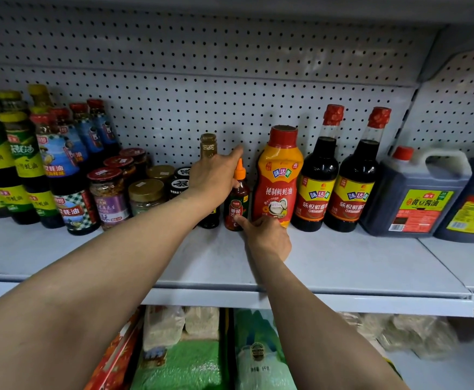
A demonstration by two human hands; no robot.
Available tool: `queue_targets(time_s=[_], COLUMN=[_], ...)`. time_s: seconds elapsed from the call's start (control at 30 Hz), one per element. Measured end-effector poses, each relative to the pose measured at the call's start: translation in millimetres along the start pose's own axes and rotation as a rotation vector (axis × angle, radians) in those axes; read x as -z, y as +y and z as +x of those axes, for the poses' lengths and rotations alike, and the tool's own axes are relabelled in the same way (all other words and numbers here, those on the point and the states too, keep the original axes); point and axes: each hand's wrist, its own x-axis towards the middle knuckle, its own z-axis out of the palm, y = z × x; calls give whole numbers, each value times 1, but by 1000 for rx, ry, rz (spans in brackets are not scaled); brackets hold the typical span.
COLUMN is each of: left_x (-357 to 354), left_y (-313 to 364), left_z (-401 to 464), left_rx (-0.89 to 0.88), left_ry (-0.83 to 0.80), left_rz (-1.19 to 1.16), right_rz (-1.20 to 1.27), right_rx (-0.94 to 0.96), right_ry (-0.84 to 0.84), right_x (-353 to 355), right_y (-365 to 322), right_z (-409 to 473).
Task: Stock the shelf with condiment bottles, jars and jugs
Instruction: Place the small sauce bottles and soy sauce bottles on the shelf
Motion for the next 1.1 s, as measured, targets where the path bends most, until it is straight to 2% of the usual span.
queue_targets(time_s=[0.17,0.37,0.5,0.6,0.77,0.93,1.1], left_x=[14,33,37,35,24,18,19], left_y=[6,-13,-48,-65,-67,-61,-67], left_z=[-6,-55,-108,-147,-198,-244,-302], left_rx=[57,146,332,412,537,474,370], left_ry=[-60,4,-113,-162,-237,-299,-305], left_rz=[13,-88,-307,-366,-577,-642,-632], right_rz=[-12,37,147,205,182,-21,-271], right_rx=[4,67,139,154,227,305,313], right_ry=[0,-24,-52,-96,-108,-120,-241], right_x=[2,9,19,29,45,54,43], right_y=[0,2,13,20,32,46,66], right_z=[-1,-9,-29,-50,-98,-160,-225])
